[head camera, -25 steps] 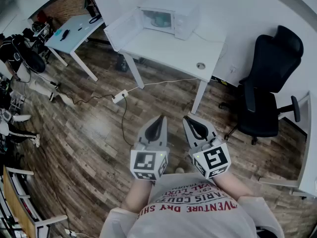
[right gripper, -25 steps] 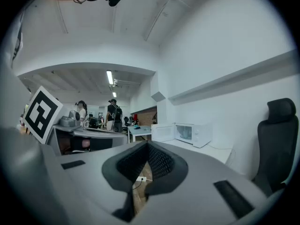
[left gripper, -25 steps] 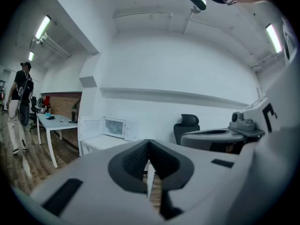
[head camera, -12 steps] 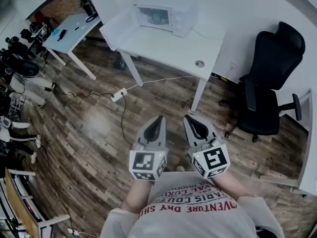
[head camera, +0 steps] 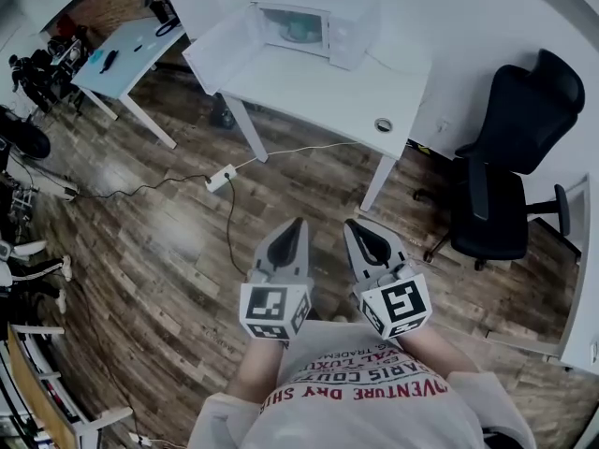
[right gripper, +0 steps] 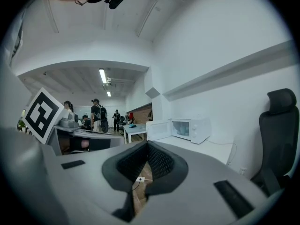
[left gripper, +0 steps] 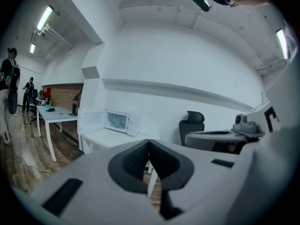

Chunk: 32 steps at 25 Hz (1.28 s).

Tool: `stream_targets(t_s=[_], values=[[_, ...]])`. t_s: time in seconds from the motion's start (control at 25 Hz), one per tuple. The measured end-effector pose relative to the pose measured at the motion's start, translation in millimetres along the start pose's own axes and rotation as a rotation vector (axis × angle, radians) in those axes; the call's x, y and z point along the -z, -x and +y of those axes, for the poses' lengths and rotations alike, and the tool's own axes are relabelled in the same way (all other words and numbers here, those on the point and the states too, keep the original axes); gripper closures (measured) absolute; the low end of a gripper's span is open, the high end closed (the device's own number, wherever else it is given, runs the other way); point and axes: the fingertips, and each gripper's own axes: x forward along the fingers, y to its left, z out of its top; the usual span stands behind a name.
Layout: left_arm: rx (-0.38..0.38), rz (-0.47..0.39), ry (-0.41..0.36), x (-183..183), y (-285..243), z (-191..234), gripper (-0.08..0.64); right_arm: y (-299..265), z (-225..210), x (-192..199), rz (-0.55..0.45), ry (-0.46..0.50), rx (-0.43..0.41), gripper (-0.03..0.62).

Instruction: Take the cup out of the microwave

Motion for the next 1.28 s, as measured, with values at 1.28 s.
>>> stream_targets(t_s=[1.28], values=[[0.129, 0.026, 0.027, -78, -205, 325, 0.554, -367, -35, -43, 0.051, -0.058, 0.218, 0.580]])
